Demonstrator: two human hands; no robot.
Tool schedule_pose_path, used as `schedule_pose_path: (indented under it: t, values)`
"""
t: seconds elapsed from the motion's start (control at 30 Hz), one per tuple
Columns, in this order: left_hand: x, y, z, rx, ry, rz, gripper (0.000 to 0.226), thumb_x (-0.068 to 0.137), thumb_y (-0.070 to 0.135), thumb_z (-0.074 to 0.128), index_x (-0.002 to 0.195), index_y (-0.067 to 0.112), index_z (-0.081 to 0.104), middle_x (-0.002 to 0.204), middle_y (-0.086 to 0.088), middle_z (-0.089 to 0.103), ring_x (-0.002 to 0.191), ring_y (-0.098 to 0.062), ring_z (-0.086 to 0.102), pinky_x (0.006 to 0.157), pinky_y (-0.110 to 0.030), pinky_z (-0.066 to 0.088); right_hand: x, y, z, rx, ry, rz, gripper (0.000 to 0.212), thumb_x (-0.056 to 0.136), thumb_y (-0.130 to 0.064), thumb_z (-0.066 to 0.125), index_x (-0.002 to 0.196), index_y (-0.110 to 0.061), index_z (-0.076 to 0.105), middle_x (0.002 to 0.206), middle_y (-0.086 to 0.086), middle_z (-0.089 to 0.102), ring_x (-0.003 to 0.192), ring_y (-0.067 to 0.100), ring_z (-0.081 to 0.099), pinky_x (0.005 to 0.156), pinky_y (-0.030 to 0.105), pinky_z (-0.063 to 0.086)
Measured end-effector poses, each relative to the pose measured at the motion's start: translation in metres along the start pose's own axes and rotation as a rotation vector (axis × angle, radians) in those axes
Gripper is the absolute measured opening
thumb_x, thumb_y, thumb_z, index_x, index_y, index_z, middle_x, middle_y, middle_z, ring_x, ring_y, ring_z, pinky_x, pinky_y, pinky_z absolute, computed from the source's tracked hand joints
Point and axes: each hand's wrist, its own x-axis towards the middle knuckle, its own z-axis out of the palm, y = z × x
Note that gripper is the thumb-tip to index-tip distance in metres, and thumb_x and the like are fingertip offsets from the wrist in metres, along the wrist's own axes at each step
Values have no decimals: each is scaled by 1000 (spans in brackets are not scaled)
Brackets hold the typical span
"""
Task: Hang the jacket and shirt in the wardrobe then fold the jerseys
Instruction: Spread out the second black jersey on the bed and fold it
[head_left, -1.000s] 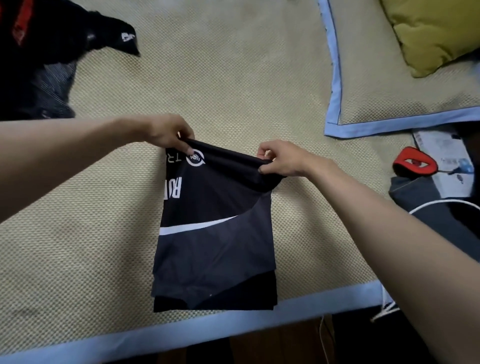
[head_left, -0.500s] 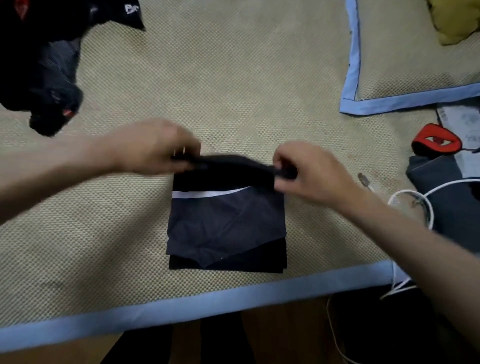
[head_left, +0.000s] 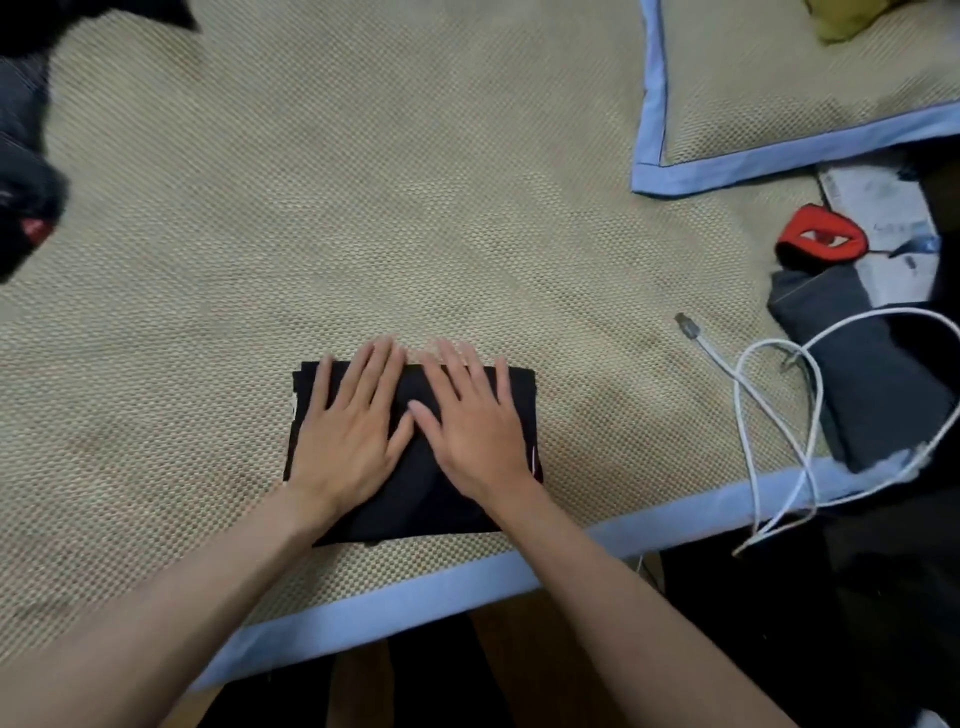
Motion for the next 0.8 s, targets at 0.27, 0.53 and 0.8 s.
schedule_pose_path:
  t: [0.27, 0.53, 0.8]
  values:
    - [21, -40, -41, -163, -219, 72, 50, 88, 76, 43, 107, 32, 59, 100, 7, 67, 95, -22, 63, 84, -39, 48, -3, 61, -38, 228, -141, 137, 48, 80, -73, 67, 88, -27, 54, 89, -10, 59, 86, 15, 58, 75, 32, 43]
    - [35, 5, -213, -656, -361, 176, 28, 78, 41, 82, 86, 27, 59, 76, 3, 72, 64, -7, 63, 59, -22, 46, -61, 9, -197, 710, 39, 478, 50, 69, -56, 87, 81, -27, 48, 78, -10, 57, 71, 9, 54, 65, 28, 42]
    - [-54, 169, -449, -657, -339, 839, 39, 74, 39, 83, 83, 13, 55, 69, -1, 65, 55, -6, 51, 50, -22, 38, -275, -127, -415, 550, 770, 727, 46, 69, -55, 87, 93, -28, 59, 86, -10, 66, 83, 5, 62, 71, 28, 49]
